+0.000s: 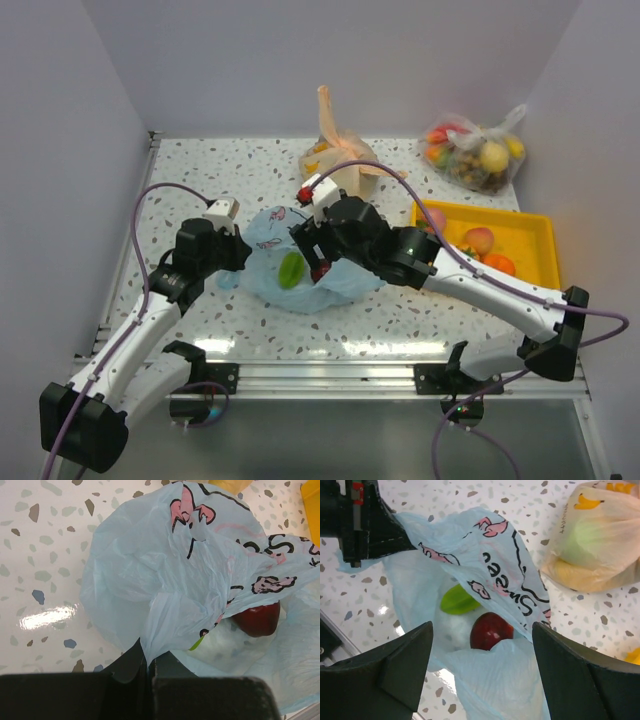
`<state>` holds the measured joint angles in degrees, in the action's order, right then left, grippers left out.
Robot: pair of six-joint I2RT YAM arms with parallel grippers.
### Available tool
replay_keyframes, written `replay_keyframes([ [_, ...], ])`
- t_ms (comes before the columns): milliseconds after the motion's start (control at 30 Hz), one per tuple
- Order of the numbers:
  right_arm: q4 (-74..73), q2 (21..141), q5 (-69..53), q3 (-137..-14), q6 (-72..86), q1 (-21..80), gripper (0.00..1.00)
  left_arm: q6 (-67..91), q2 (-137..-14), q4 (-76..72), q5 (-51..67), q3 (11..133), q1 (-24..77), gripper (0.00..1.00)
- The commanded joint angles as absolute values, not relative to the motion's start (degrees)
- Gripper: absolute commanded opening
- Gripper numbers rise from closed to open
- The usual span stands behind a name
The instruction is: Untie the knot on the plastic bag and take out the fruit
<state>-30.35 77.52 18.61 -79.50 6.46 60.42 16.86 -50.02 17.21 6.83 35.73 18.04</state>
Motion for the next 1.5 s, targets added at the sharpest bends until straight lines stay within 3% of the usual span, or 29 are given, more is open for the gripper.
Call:
replay_keyframes([
  [0,-32.17,81.38,16.09,-77.35,9.30,62.13,0.80,16.00,-49.75,15.03,6.68,35.42,17.67,0.00],
  [100,-29.10,84.11,16.35,-72.18,11.16,63.28,0.74,16.17,-49.48,15.20,6.59,35.33,17.67,0.00],
  [233,-29.44,87.97,14.76,-66.54,11.87,63.98,0.53,16.08,-49.39,15.12,6.33,35.33,17.67,0.00],
  [400,-32.78,90.35,12.93,-59.43,10.46,66.27,0.38,16.08,-49.48,15.20,6.24,35.42,17.75,0.00],
  [633,-33.66,88.16,14.06,-55.72,11.07,66.27,0.38,16.17,-49.92,15.12,6.33,35.42,17.67,0.00],
  [833,-29.28,81.40,18.27,-60.11,15.64,66.27,0.52,16.08,-50.27,15.29,6.86,35.42,17.75,0.00],
  [1000,-20.23,79.63,21.27,-60.56,21.69,66.27,0.54,16.08,-50.19,15.12,6.94,35.42,17.67,0.00],
  [1467,-7.83,94.74,28.03,-65.57,28.12,63.02,0.56,16.08,-50.01,15.29,7.03,35.42,17.67,0.00],
])
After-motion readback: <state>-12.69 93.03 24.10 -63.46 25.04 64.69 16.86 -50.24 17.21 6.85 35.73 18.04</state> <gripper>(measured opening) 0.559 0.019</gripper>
